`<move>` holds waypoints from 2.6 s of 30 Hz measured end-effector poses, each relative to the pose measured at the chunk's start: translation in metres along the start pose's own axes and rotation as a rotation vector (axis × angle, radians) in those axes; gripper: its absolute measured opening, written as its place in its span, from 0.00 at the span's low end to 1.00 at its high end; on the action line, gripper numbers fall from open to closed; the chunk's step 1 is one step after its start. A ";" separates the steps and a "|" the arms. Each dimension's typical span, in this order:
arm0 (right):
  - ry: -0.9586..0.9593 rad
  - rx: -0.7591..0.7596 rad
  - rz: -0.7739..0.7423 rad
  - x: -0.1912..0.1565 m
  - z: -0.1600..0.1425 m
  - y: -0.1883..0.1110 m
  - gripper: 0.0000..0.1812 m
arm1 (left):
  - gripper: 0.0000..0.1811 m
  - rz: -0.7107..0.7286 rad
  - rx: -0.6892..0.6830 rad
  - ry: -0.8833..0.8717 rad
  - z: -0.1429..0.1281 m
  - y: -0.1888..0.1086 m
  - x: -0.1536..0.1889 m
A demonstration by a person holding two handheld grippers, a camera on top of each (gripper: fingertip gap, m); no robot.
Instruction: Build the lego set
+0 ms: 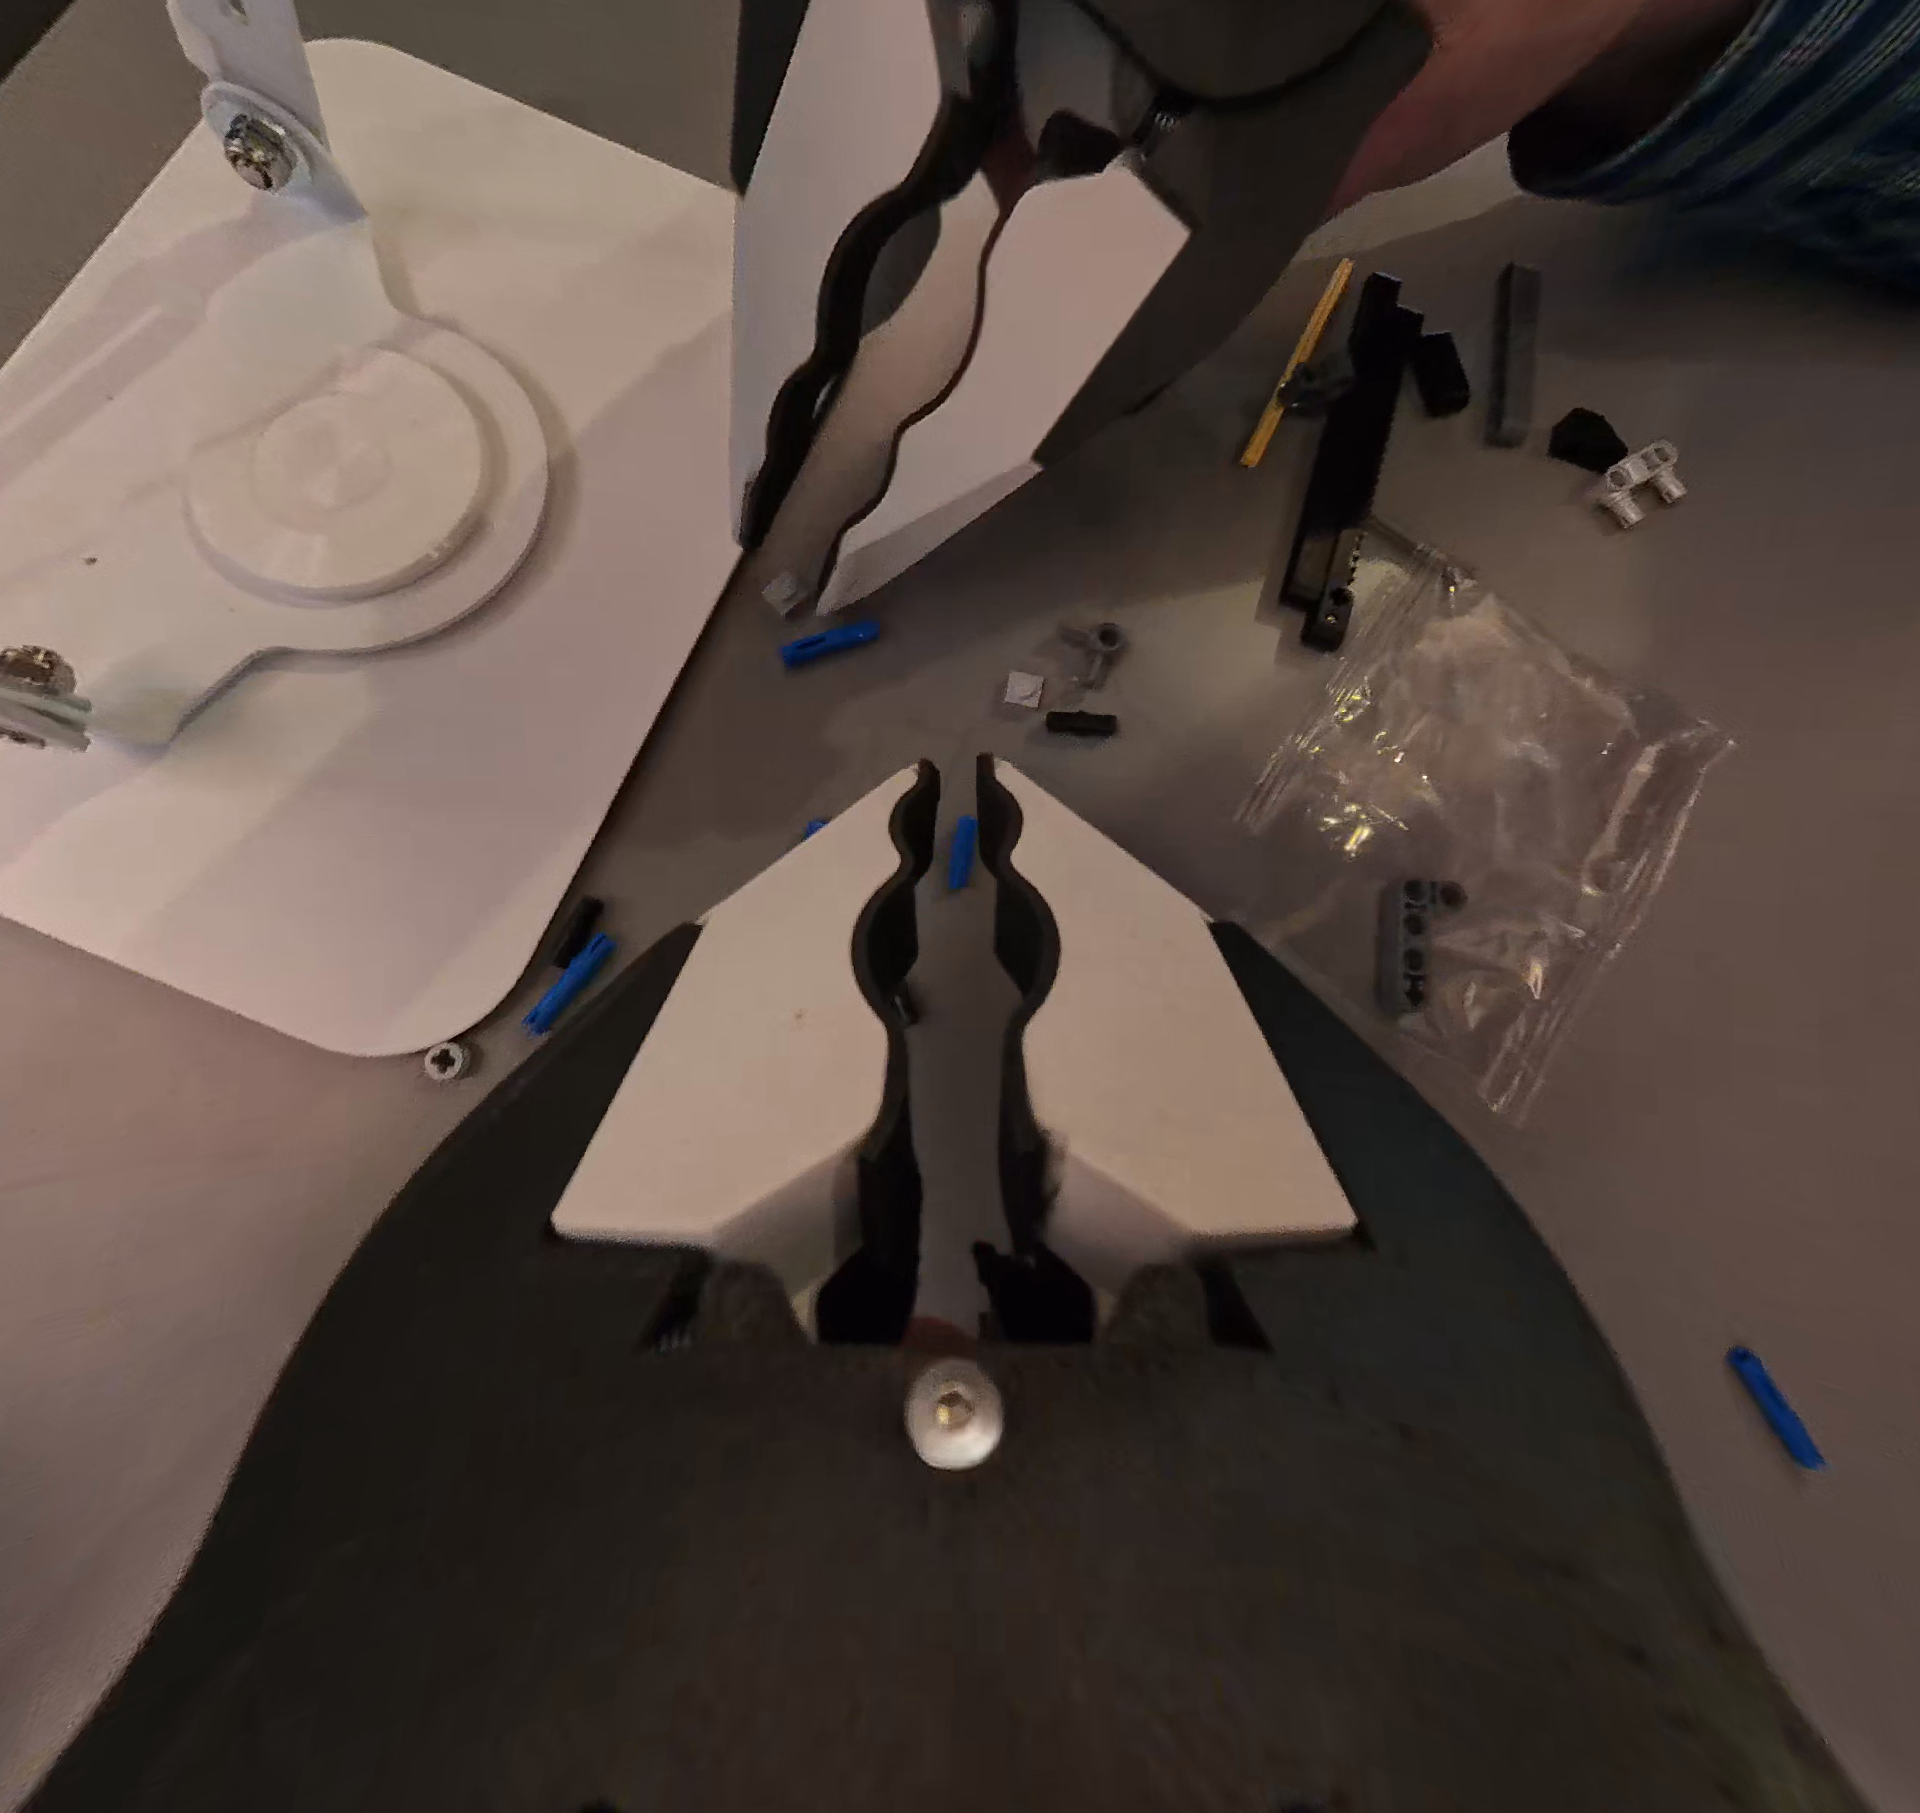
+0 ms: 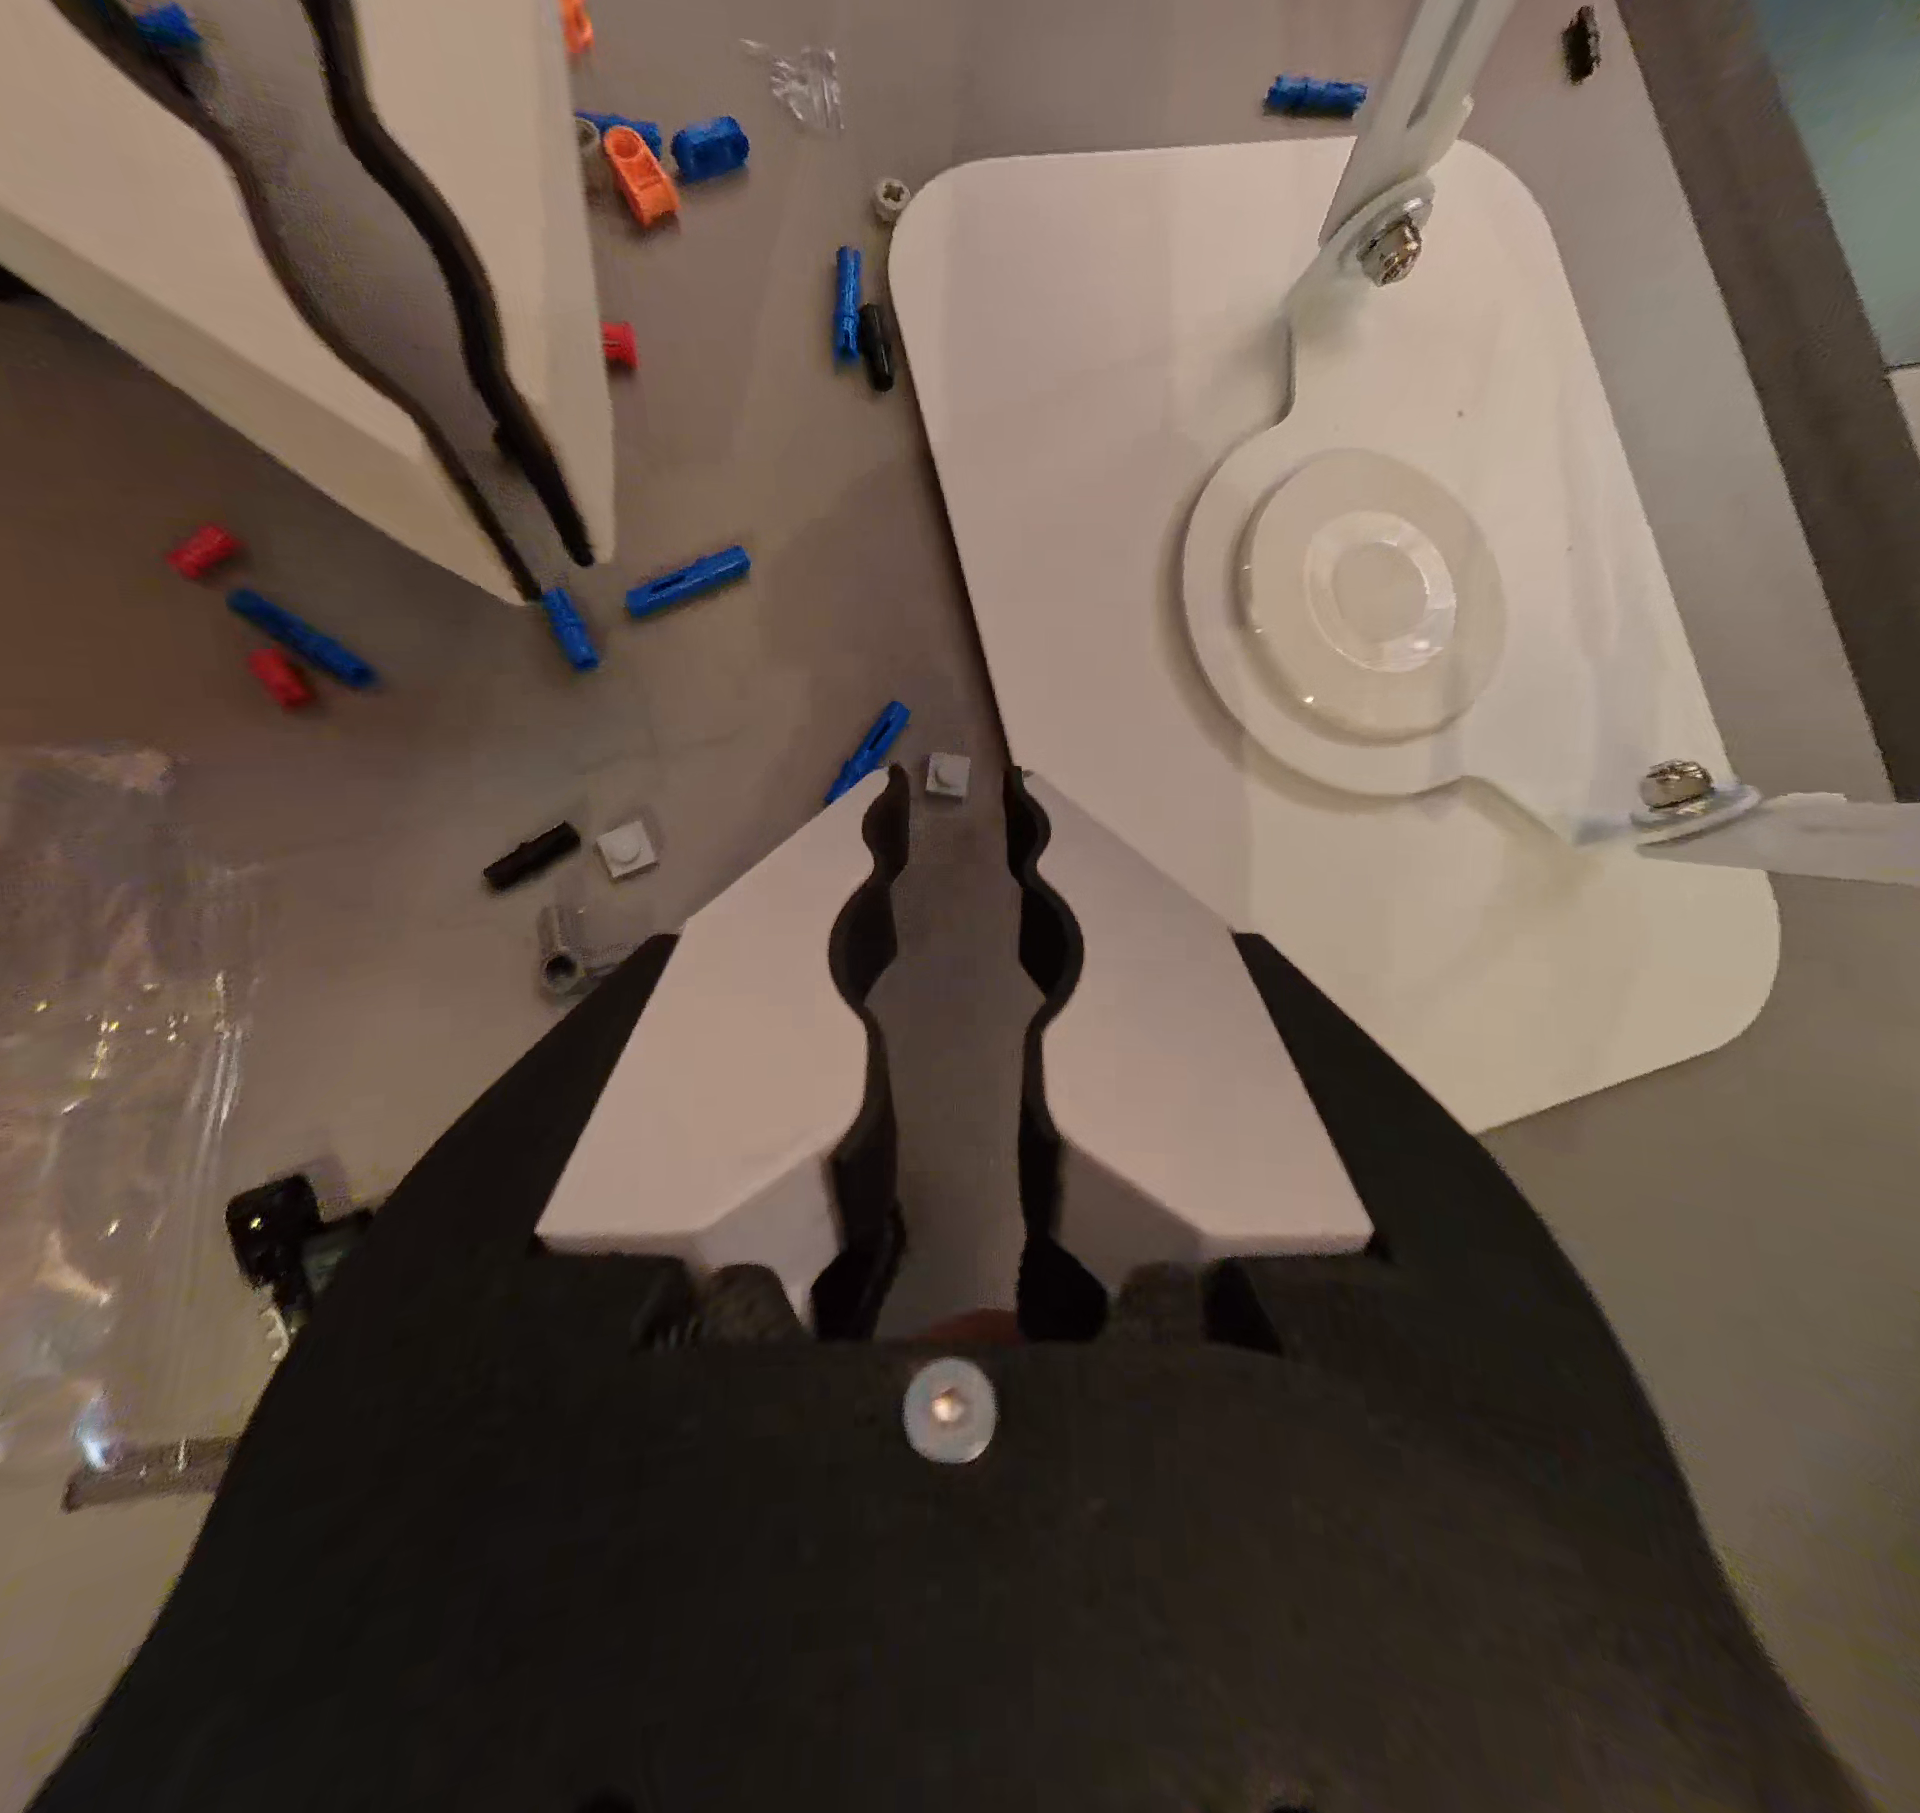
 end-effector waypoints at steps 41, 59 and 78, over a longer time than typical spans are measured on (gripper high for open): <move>-0.245 -0.041 0.276 -0.031 -0.012 -0.013 0.03 | 0.01 -0.017 -0.102 0.120 0.011 0.038 0.007; -0.237 -0.069 0.308 -0.029 -0.009 -0.008 0.03 | 0.00 -0.051 -0.149 0.106 0.007 0.039 0.001; -0.159 -0.078 0.279 -0.028 -0.008 -0.011 0.10 | 0.00 -0.065 -0.133 0.103 0.006 0.041 0.004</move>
Point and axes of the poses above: each gripper's, where its closed fingertips meet, y out along the fingers, z out of its top, x = y × z across the jaws, the point moved 10 cm from there along -y, back along the fingers, and after that the axes turned 15 degrees about y, right-handed, at the moved point
